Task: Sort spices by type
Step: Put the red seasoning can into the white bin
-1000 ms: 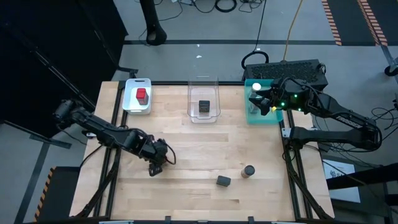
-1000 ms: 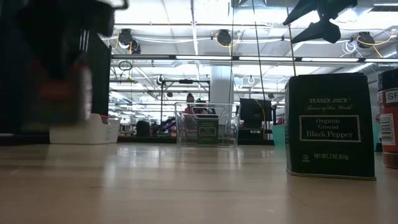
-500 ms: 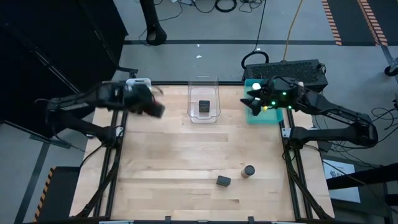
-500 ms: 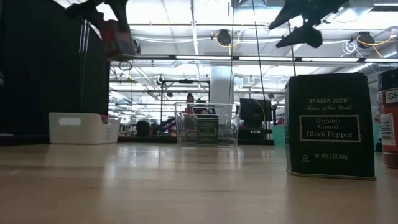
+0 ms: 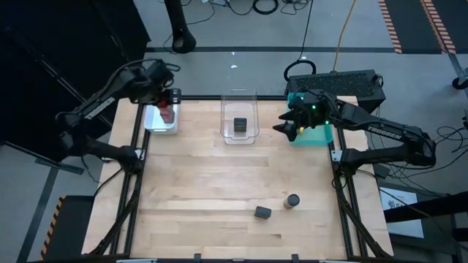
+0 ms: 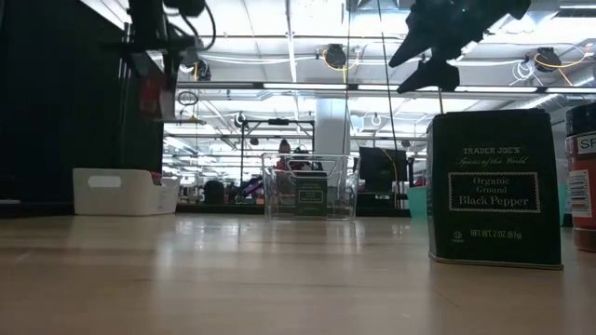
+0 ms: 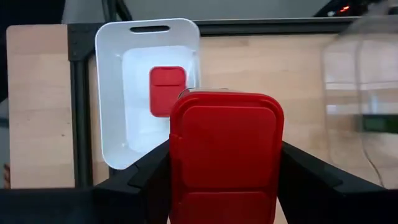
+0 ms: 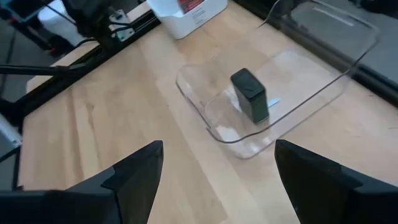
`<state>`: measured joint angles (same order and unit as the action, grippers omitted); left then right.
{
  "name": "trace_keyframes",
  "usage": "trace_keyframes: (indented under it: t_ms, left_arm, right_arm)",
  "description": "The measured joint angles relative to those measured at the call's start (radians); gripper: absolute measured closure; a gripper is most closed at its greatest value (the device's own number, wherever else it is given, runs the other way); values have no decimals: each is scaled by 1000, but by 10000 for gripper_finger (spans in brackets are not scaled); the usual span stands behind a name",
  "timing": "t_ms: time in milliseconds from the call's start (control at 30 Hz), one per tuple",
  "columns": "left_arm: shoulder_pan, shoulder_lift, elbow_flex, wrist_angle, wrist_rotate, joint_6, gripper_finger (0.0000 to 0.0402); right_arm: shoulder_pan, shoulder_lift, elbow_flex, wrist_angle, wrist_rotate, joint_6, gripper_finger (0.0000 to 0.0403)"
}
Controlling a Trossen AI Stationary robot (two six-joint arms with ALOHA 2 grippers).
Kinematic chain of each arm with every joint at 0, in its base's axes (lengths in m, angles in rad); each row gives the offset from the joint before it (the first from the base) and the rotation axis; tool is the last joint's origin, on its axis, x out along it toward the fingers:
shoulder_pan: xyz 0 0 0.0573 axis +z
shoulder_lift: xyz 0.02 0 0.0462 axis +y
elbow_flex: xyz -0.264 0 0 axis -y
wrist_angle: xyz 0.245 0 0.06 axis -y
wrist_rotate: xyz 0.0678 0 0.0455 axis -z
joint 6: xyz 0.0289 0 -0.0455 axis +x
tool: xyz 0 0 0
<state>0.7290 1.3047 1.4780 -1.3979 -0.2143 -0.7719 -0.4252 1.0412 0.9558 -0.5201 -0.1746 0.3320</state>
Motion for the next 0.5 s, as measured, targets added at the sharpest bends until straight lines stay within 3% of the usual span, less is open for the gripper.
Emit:
trace_keyframes:
  t_ms: [333,500]
  left_arm:
    - [272,119,0,1,1,198,177]
    - [321,156,1,70,24,230,177]
  right_arm:
    - [-1,0,0,-4,-40,0,110]
    - [-1,0,0,-1,-37,21,110]
